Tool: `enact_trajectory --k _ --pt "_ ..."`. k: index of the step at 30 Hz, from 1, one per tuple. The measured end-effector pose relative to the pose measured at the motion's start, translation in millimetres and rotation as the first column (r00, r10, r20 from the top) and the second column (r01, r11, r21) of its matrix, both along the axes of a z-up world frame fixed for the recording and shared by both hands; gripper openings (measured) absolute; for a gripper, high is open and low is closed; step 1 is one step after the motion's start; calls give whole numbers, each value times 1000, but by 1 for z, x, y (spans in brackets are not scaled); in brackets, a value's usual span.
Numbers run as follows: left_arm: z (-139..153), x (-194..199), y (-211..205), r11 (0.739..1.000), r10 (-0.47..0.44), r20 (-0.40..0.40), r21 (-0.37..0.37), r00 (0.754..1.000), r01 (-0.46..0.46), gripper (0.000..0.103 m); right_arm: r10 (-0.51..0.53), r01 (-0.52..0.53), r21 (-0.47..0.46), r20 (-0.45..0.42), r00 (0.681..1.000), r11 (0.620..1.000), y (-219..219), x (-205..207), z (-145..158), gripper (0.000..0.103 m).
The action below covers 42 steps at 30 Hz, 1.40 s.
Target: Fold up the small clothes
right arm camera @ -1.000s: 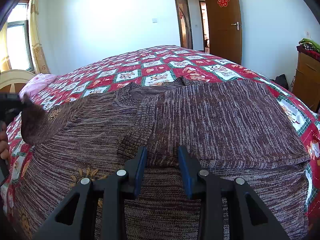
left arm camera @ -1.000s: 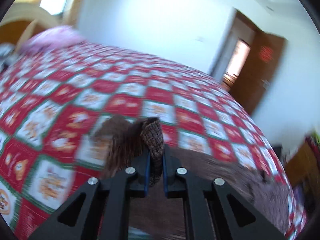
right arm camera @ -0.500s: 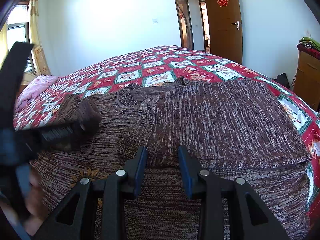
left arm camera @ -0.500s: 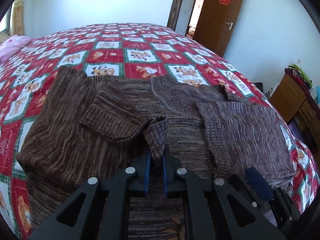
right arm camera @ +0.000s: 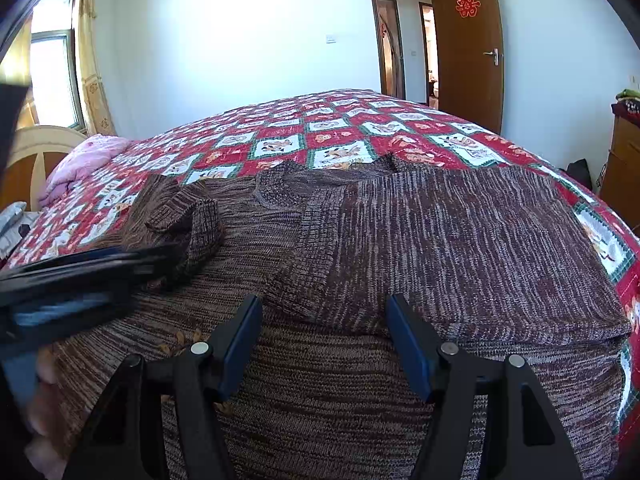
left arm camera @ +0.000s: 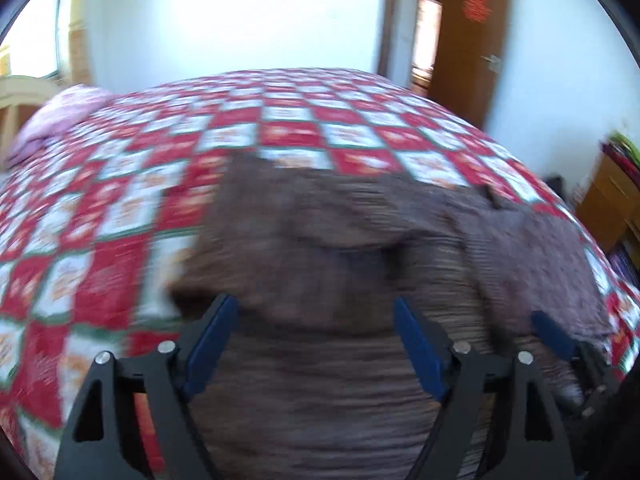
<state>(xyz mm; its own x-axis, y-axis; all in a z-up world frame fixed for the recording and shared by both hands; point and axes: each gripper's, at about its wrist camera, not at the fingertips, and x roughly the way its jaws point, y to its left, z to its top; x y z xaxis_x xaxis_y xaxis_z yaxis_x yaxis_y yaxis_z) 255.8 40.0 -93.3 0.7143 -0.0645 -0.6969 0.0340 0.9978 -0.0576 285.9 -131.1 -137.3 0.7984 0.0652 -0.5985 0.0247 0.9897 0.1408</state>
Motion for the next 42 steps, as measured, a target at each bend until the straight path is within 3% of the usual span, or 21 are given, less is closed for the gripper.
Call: enact_trajectory --k 4,6,10,14,18,19,21,23,24,25,29,32,36,42 --pt "-19 1 26 997 72 -30 36 997 -71 83 1 -1 -2 -26 1000 1000 0 3 2 66" --pt "-30 0 37 996 82 -54 -42 995 -84 83 -2 3 6 -46 999 1000 0 5 9 66" --pt "-31 0 38 992 59 -32 -112 998 -63 97 32 -34 92 16 999 995 4 10 40 66" --pt "-31 -6 36 993 60 -5 -105 998 -60 98 212 -209 -73 37 976 975 52 44 66 66" --pt "-30 -12 54 974 80 28 -215 996 -72 97 381 -383 -288 -64 922 878 102 79 49 62" --pt "-31 -13 58 967 80 38 -245 996 -68 97 396 -406 -317 -97 913 857 109 86 41 51" --pt "-32 -13 58 964 81 43 -257 996 -67 97 409 -441 -320 -166 897 838 116 103 25 41" --pt "-32 -12 56 968 80 44 -242 996 -67 98 407 -447 -313 -189 894 838 114 113 18 39" --pt "-32 -12 55 969 79 46 -238 996 -66 98 405 -443 -287 -184 895 849 112 116 19 29" --pt "-32 -12 55 969 76 47 -241 996 -63 99 405 -444 -257 -190 894 859 109 117 19 12" --pt "-32 -10 57 967 73 49 -247 996 -59 99 367 -392 -145 -171 914 909 95 113 27 8" --pt "-33 -10 57 967 73 49 -246 996 -59 99 311 -299 105 -117 943 948 56 109 38 7" --pt "-33 -11 57 969 74 49 -239 996 -60 99 217 -183 323 -71 974 929 5 97 43 7" --pt "-33 -10 56 971 75 49 -230 996 -61 99 126 -75 378 -112 986 923 -30 97 27 7"
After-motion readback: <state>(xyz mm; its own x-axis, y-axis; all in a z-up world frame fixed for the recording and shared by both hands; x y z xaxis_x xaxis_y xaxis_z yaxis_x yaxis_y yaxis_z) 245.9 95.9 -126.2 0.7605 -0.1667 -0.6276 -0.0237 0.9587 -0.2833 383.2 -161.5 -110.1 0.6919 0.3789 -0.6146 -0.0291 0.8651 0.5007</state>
